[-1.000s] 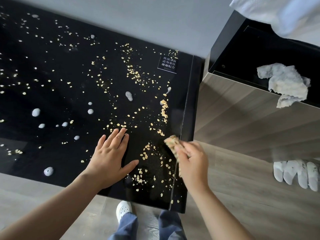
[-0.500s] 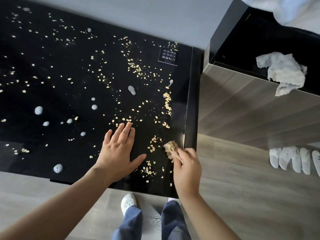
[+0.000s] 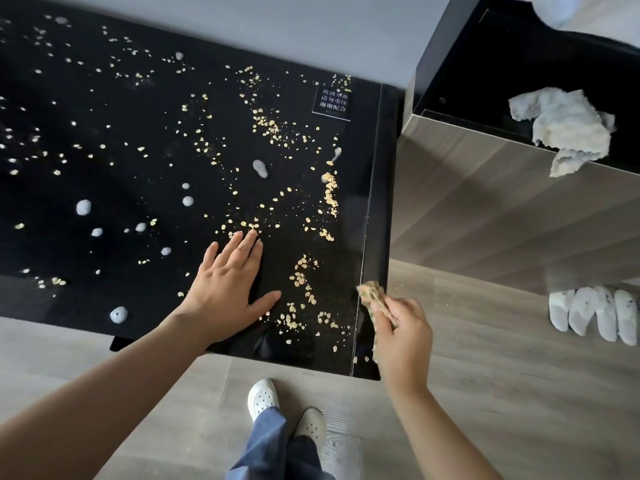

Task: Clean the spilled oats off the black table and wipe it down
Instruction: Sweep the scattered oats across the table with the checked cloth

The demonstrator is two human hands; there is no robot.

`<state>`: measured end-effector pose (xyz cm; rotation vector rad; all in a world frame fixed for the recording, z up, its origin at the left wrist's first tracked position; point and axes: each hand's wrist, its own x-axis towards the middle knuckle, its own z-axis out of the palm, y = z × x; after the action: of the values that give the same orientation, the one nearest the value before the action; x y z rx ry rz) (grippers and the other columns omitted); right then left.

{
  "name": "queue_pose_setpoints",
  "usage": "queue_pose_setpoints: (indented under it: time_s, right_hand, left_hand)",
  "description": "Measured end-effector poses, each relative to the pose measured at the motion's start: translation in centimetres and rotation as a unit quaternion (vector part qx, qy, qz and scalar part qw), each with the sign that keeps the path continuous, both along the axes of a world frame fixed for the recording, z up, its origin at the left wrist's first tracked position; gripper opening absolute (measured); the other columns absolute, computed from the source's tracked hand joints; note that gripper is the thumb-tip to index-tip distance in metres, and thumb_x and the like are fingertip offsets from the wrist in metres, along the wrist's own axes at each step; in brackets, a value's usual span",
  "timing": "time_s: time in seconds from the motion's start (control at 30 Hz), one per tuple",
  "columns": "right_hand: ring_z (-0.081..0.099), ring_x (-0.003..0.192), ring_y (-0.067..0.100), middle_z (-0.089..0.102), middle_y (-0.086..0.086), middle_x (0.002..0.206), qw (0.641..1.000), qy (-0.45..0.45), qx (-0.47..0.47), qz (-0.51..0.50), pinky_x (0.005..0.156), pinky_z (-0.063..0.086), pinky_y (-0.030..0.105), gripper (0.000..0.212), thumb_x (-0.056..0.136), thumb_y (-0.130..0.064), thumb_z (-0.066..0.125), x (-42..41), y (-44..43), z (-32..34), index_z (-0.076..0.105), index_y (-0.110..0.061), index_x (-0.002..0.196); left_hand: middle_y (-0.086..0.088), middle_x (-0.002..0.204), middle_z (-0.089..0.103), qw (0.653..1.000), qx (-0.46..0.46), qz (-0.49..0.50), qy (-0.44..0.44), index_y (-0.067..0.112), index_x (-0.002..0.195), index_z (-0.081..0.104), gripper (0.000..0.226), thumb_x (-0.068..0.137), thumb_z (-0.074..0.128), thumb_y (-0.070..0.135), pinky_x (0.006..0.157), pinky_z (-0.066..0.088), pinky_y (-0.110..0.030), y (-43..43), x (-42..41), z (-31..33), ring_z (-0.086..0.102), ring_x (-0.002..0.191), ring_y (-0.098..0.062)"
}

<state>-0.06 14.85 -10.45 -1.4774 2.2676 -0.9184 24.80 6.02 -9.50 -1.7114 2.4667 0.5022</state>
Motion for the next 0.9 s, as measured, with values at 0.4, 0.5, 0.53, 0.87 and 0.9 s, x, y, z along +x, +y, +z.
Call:
queue_pose_setpoints:
  time_s: [0.4,0.5,0.53,0.87,0.9]
  right_hand:
    - [0.047,0.068,0.008,0.051,-0.006,0.084,0.997,-0.029,-0.012,0.075,0.06,0.033,0.0,0.014,0.086,-0.009,0.066,5.2,-2.8,0.5,0.073,-0.008,0.099]
    - [0.051,0.067,0.011,0.054,-0.003,0.084,0.998,-0.021,-0.036,0.042,0.061,0.035,0.003,0.015,0.085,-0.006,0.066,2.8,-1.9,1.6,0.073,-0.007,0.098]
    - [0.053,0.068,0.013,0.055,-0.001,0.084,0.999,-0.013,-0.034,0.026,0.061,0.035,0.004,0.016,0.085,-0.005,0.067,2.0,-0.9,1.8,0.074,-0.007,0.099]
    - [0.053,0.065,0.012,0.059,0.007,0.083,0.992,0.002,-0.045,-0.117,0.065,0.04,0.012,0.025,0.077,0.007,0.072,3.8,4.7,-1.5,0.072,0.0,0.101]
    - [0.052,0.066,0.01,0.06,0.008,0.083,0.991,0.007,-0.047,-0.128,0.066,0.037,0.01,0.026,0.076,0.007,0.073,4.5,4.5,-1.5,0.072,0.0,0.1]
  left_hand:
    - [0.002,0.16,0.006,0.999,-0.006,0.03,0.034,0.013,0.151,0.021,0.093,0.08,0.017,0.073,0.119,0.002,-0.035,6.5,2.4,0.6,-0.005,0.147,-0.012]
    - [0.004,0.16,0.0,1.0,0.001,0.015,0.023,0.015,0.152,0.014,0.094,0.079,0.012,0.073,0.119,-0.001,-0.034,6.1,2.3,0.2,-0.009,0.146,-0.012]
    - [0.004,0.16,-0.001,1.0,0.005,0.011,0.021,0.015,0.152,0.013,0.094,0.079,0.011,0.074,0.119,-0.001,-0.034,6.0,2.2,0.1,-0.01,0.146,-0.012]
    - [-0.003,0.159,0.012,1.0,-0.017,-0.02,0.015,0.011,0.149,0.027,0.092,0.081,0.021,0.072,0.118,0.01,-0.041,5.6,2.9,-0.7,0.007,0.147,-0.021]
    - [-0.004,0.159,0.015,0.999,-0.02,-0.025,0.011,0.01,0.148,0.029,0.091,0.081,0.023,0.071,0.117,0.011,-0.042,5.6,3.0,-0.8,0.01,0.147,-0.022]
